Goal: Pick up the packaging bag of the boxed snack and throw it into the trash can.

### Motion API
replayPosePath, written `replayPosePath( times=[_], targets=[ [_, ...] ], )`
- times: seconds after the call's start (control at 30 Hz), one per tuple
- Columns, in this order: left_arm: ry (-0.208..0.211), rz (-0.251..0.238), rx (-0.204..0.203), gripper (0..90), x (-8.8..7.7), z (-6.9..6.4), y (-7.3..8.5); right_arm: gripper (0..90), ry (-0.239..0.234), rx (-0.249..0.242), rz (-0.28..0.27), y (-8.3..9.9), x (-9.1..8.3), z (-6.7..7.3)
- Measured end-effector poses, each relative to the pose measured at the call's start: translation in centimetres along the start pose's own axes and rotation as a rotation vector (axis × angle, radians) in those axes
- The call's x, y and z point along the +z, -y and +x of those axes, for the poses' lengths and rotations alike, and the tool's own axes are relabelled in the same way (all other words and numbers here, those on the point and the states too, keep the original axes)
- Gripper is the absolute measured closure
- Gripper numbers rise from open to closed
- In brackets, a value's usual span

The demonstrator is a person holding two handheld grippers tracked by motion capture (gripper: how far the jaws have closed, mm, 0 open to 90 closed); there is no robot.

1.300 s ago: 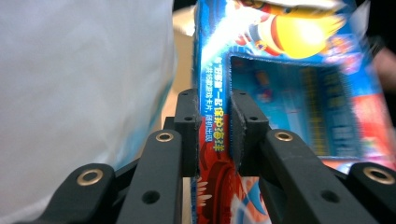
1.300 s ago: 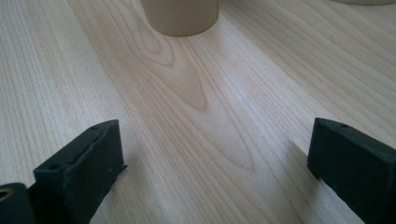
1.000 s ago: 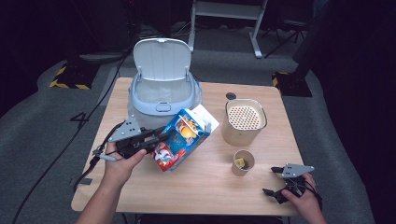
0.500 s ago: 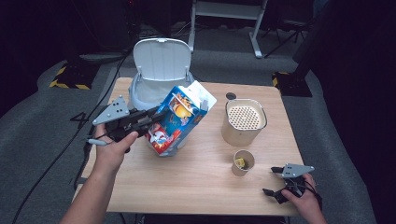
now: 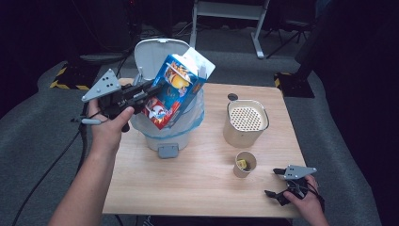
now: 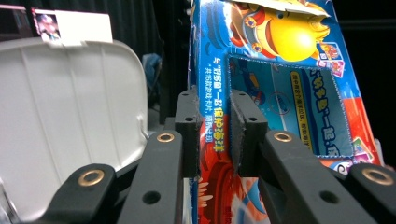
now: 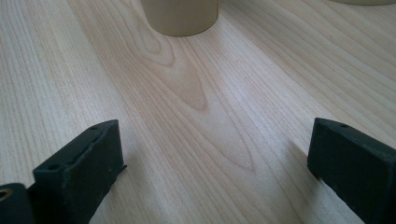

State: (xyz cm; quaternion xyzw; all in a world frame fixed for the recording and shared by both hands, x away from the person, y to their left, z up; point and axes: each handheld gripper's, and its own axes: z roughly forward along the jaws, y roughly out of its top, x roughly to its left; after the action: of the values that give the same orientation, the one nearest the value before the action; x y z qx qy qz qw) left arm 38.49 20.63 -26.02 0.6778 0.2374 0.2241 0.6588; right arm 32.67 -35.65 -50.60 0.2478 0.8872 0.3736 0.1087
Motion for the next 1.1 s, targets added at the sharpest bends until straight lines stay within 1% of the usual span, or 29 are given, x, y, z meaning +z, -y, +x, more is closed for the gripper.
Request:
replayPosePath(
  times=[0.07, 0.1, 0.13, 0.23, 0.37, 0.43, 0.53, 0.6, 0.77, 0.8, 0.83, 0.93, 0.97, 1.07, 1.1],
  targets=[
    [-0.01, -0.023, -0.005, 76.0, 0.2, 0.4, -0.4, 3.4, 0.0, 0.0, 0.0, 0.0, 0.0, 0.0],
    [-0.01, -0.023, -0.005, 75.9, 0.2, 0.4, -0.4, 3.4, 0.001, 0.0, 0.0, 0.0, 0.0, 0.0],
    [-0.026, -0.039, -0.009, 76.0, 0.5, 0.9, -0.8, 3.4, 0.0, 0.0, 0.0, 0.0, 0.0, 0.0],
    [-0.055, -0.048, -0.011, 76.0, 0.8, 1.5, -1.1, 3.4, 0.0, 0.0, 0.0, 0.0, 0.0, 0.0],
    [-0.103, -0.052, -0.007, 76.0, 1.3, 2.5, -1.6, 3.4, 0.001, 0.0, 0.0, 0.0, 0.0, 0.0],
    [-0.128, -0.046, 0.001, 75.9, 1.7, 2.9, -1.7, 3.4, 0.0, 0.0, 0.0, 0.0, 0.0, 0.0],
    [-0.151, -0.046, -0.005, 76.0, 2.1, 3.4, -1.8, 3.4, 0.0, 0.0, 0.0, 0.0, 0.0, 0.0],
    [-0.162, -0.046, -0.012, 76.0, 2.3, 3.7, -1.8, 3.4, 0.0, 0.0, 0.0, 0.0, 0.0, 0.0],
    [-0.211, -0.058, -0.025, 75.9, 2.6, 4.5, -1.8, 3.4, 0.0, 0.0, 0.0, 0.0, 0.0, 0.0],
    [-0.211, -0.058, -0.025, 75.9, 2.6, 4.5, -1.8, 3.4, 0.0, 0.0, 0.0, 0.0, 0.0, 0.0],
    [-0.222, -0.06, -0.024, 75.9, 2.6, 4.6, -1.8, 3.4, 0.0, 0.0, 0.0, 0.0, 0.0, 0.0],
    [-0.25, -0.051, -0.005, 75.9, 2.8, 4.7, -1.6, 3.4, 0.001, 0.001, 0.0, 0.0, 0.0, 0.0],
    [-0.251, -0.055, -0.013, 75.9, 2.8, 4.8, -1.5, 3.4, 0.003, 0.004, 0.0, 0.0, 0.0, 0.0],
    [-0.271, -0.052, -0.027, 75.8, 3.1, 5.0, -1.1, 3.4, 0.005, 0.006, 0.0, 0.0, 0.0, 0.1],
    [-0.278, -0.046, -0.024, 75.8, 3.2, 5.1, -0.9, 3.4, 0.005, 0.006, 0.0, 0.0, 0.0, 0.1]
  ],
)
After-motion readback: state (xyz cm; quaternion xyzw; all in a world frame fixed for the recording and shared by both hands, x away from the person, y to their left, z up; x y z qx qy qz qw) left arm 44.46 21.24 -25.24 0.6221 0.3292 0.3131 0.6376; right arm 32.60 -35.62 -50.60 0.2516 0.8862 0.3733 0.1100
